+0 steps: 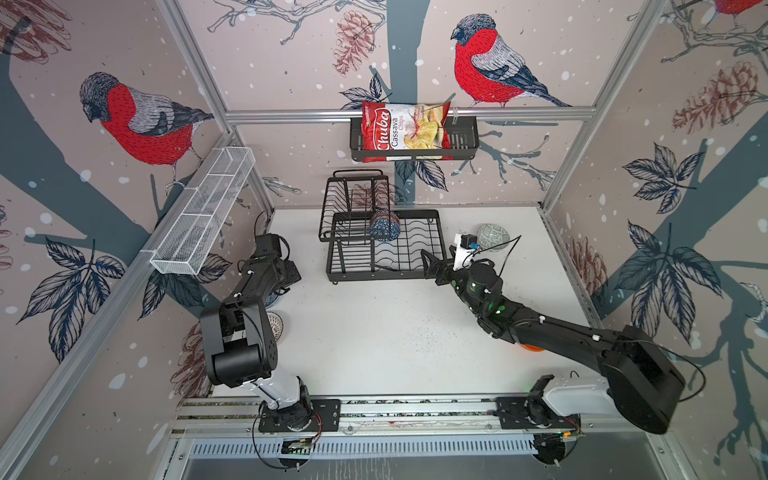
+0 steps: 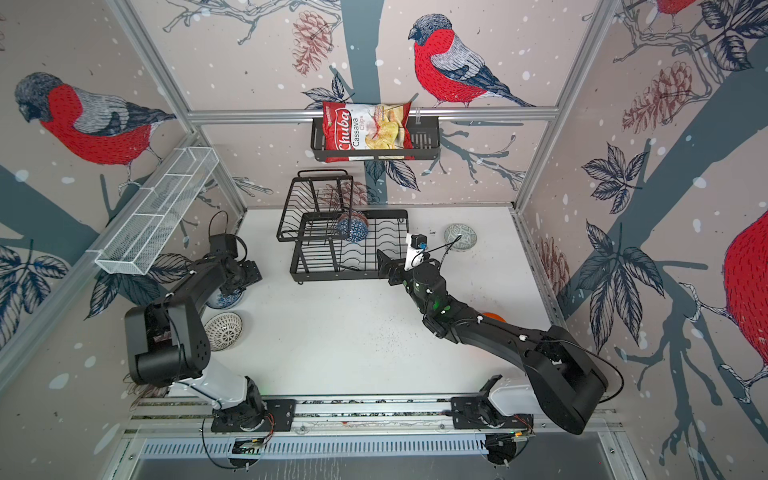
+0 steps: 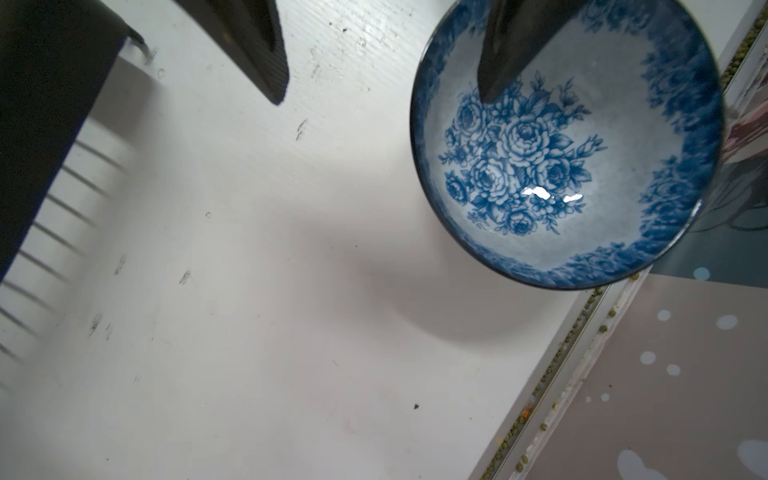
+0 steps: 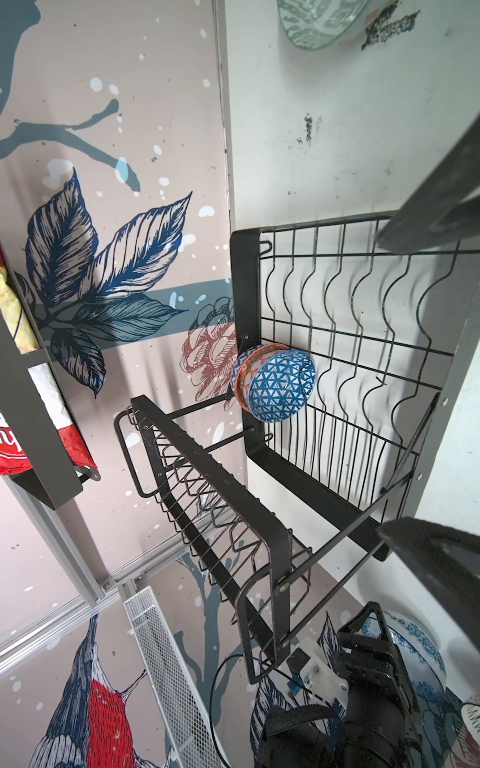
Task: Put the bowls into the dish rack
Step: 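Move the left gripper over the blue floral bowl and lower onto its rim, then grasp the blue floral bowl's rim with the left gripper and lift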
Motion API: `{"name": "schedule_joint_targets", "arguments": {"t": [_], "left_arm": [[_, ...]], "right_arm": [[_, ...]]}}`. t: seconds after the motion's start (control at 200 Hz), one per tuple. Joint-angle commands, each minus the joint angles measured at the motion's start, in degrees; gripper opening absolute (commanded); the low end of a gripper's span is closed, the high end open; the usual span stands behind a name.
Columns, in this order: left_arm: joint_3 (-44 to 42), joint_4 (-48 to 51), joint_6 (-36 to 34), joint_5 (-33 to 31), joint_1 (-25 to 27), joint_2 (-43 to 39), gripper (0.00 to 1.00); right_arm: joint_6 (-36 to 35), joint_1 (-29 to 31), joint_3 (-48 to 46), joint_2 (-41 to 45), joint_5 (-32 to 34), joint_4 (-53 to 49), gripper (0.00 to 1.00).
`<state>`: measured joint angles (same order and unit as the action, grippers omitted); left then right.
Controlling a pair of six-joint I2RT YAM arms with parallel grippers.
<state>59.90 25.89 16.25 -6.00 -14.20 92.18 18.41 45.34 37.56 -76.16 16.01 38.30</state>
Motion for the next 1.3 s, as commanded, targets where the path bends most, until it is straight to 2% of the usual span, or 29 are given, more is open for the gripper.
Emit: {"name": "schedule_joint_targets", "arguments": {"t": [0.0, 0.055, 0.165, 0.335, 0.43, 0.55, 0.83, 0.966, 1.121, 1.296], "left_arm": [[0.12, 0.06, -0.94, -0.11, -0.17, 1.14, 0.70], [0.11, -0.13, -1.11, -0.33, -0.13, 1.87, 0.66], [0.55, -0.15, -1.67, 0.36, -0.13, 3.47, 0.65], [1.10, 0.33, -2.08, 0.24, -0.21, 4.27, 0.54], [1.14, 0.21, -2.16, 1.20, -0.22, 4.41, 0.43], [1.62, 0.93, -2.75, 2.29, -0.31, 5.41, 0.38], [1.76, 1.40, -3.04, 3.88, -0.31, 5.99, 0.16], [1.63, 1.32, -3.15, 5.62, -0.26, 5.58, 0.00], [0.78, 0.77, -3.26, 6.58, 1.21, 3.81, 0.00], [0.92, 1.57, -3.74, 5.94, 7.19, 3.62, 0.00]], "right_arm": [[0.74, -0.06, -0.22, -0.08, 1.14, 2.59, 1.00], [0.74, -0.09, -0.12, -0.13, 1.20, 2.52, 1.00], [0.79, -0.08, -0.16, -0.85, 1.13, 2.73, 1.00], [1.06, -0.08, 0.32, -2.15, 0.95, 2.65, 1.00], [1.11, -0.19, 0.23, -2.15, 1.21, 2.67, 1.00], [1.25, -0.27, -0.04, -2.00, 1.52, 2.82, 1.00], [1.76, -0.91, -0.12, -1.80, 2.25, 2.51, 1.00], [1.97, -1.04, -0.30, -1.45, 2.88, 2.43, 1.00], [2.69, -1.61, -0.25, -1.60, 3.23, 2.17, 1.00], [4.43, -3.03, -0.03, -1.71, 3.70, 0.71, 1.00]]}}
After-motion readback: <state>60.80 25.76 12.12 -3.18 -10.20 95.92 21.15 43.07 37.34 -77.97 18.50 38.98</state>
